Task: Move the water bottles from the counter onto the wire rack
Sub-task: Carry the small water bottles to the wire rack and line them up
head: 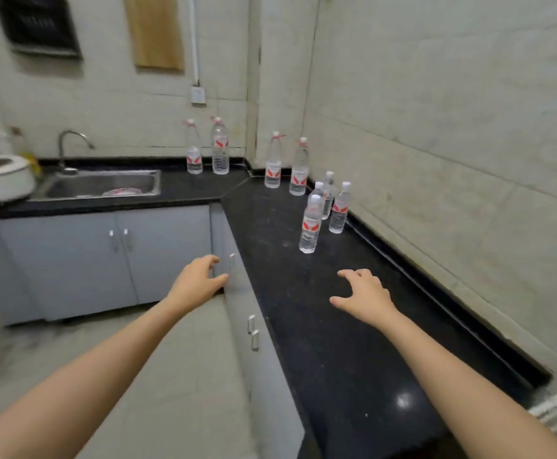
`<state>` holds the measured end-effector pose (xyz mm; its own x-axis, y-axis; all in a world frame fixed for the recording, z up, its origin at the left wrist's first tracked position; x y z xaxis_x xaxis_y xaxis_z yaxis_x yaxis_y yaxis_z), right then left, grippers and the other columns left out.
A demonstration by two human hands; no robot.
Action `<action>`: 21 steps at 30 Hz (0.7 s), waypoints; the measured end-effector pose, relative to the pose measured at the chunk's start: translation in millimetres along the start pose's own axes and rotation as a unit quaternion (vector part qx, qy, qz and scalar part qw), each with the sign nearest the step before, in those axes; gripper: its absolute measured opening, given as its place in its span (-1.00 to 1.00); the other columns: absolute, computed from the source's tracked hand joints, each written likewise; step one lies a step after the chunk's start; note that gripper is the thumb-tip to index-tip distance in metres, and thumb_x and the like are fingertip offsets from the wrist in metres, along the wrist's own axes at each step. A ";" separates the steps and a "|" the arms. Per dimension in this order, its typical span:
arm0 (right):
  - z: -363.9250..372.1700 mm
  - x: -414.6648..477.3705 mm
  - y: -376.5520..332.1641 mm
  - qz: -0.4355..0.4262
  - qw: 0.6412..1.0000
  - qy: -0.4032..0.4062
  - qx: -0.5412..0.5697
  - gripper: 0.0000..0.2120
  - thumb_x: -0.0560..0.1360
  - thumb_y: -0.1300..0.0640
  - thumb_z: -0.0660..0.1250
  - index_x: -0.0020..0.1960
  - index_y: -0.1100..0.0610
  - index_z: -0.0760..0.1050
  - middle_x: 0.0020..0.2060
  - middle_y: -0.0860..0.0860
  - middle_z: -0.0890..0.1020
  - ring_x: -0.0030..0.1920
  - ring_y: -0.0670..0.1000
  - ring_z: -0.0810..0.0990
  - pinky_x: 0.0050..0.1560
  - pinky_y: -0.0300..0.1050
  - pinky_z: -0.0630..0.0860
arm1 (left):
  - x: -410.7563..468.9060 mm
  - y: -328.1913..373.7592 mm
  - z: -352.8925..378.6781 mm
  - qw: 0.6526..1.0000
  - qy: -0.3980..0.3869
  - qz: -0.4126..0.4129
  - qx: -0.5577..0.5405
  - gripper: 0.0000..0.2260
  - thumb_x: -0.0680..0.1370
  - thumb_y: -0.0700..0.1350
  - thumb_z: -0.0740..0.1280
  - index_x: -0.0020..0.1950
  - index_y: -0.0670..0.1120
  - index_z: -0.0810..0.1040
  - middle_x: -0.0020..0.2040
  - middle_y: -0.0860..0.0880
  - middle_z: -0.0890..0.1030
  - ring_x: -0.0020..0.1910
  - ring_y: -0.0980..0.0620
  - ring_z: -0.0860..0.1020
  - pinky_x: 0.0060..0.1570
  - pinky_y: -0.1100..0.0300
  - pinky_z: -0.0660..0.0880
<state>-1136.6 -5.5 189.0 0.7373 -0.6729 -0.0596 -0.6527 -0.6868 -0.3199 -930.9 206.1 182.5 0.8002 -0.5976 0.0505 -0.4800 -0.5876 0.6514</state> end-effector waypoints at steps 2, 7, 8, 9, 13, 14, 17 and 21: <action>11.8 13.7 -27.5 -0.004 1.000 -0.004 -0.001 -0.42 0.46 -0.07 0.29 0.43 -0.01 0.21 0.40 0.09 0.26 0.38 0.13 0.26 0.30 0.06 0.27 | 7.5 -28.3 -17.0 1.000 0.007 -0.011 -0.009 -0.58 0.54 -0.07 0.29 0.36 -0.17 0.36 0.33 -0.17 0.45 0.30 -0.11 0.43 0.24 0.07 0.36; 50.1 48.0 -97.9 -0.009 1.000 -0.025 0.011 -0.42 0.47 -0.08 0.30 0.42 -0.01 0.22 0.39 0.08 0.28 0.38 0.12 0.27 0.30 0.08 0.27 | 38.8 -93.1 -62.0 0.999 0.010 -0.019 -0.028 -0.59 0.55 -0.06 0.28 0.36 -0.15 0.36 0.32 -0.14 0.46 0.30 -0.07 0.42 0.23 0.10 0.35; 56.2 55.9 -111.5 -0.010 1.000 -0.024 0.014 -0.43 0.47 -0.08 0.30 0.42 0.00 0.22 0.38 0.08 0.28 0.37 0.12 0.27 0.30 0.08 0.27 | 46.9 -104.1 -71.1 0.999 0.012 -0.017 -0.030 -0.60 0.55 -0.06 0.28 0.36 -0.15 0.36 0.31 -0.13 0.46 0.30 -0.07 0.42 0.22 0.11 0.35; 61.4 63.9 -124.7 -0.009 1.000 -0.022 0.017 -0.43 0.47 -0.08 0.30 0.42 0.00 0.23 0.38 0.08 0.28 0.37 0.11 0.27 0.30 0.08 0.27 | 54.6 -114.7 -79.4 0.999 0.012 -0.015 -0.032 -0.60 0.55 -0.06 0.28 0.36 -0.15 0.37 0.31 -0.13 0.46 0.30 -0.07 0.42 0.22 0.11 0.35; 82.5 94.4 -170.3 -0.004 0.999 -0.012 0.033 -0.45 0.47 -0.08 0.30 0.40 0.02 0.27 0.36 0.09 0.31 0.35 0.12 0.30 0.32 0.09 0.30 | 81.8 -148.5 -101.8 0.999 0.006 -0.001 -0.043 -0.61 0.55 -0.07 0.27 0.36 -0.14 0.37 0.31 -0.12 0.46 0.29 -0.06 0.42 0.24 0.12 0.35; 88.7 101.0 -178.9 -0.001 0.999 -0.015 0.031 -0.45 0.47 -0.08 0.30 0.40 0.02 0.27 0.36 0.10 0.31 0.35 0.11 0.31 0.32 0.10 0.31 | 87.7 -156.5 -103.9 0.999 0.002 -0.001 -0.048 -0.61 0.55 -0.07 0.27 0.36 -0.14 0.37 0.31 -0.12 0.46 0.29 -0.05 0.42 0.24 0.12 0.34; 104.7 120.7 -199.9 0.001 0.999 -0.025 0.028 -0.45 0.47 -0.07 0.30 0.41 0.03 0.27 0.36 0.09 0.31 0.35 0.11 0.31 0.32 0.09 0.33 | 106.6 -177.6 -106.4 0.998 -0.005 -0.004 -0.060 -0.61 0.55 -0.07 0.28 0.35 -0.13 0.38 0.30 -0.12 0.47 0.28 -0.05 0.43 0.24 0.12 0.34; 113.1 156.1 -215.2 -0.002 0.999 -0.016 0.037 -0.47 0.48 -0.05 0.31 0.40 0.04 0.29 0.36 0.09 0.33 0.34 0.09 0.33 0.33 0.09 0.33 | 141.3 -195.3 -103.2 0.996 -0.013 -0.016 -0.089 -0.61 0.55 -0.06 0.27 0.35 -0.13 0.37 0.30 -0.11 0.46 0.26 -0.05 0.44 0.23 0.13 0.35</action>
<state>-861.3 68.3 141.6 0.7461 -0.6599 -0.0886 -0.6359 -0.6667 -0.3888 -687.0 292.7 140.5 0.8033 -0.5955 0.0084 -0.3804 -0.5022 0.7766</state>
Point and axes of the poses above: each hand's wrist, its own x-axis towards the middle knuckle, its own z-axis out of the palm, y = z × x, the point moved 9 cm from there along x, towards the middle knuckle
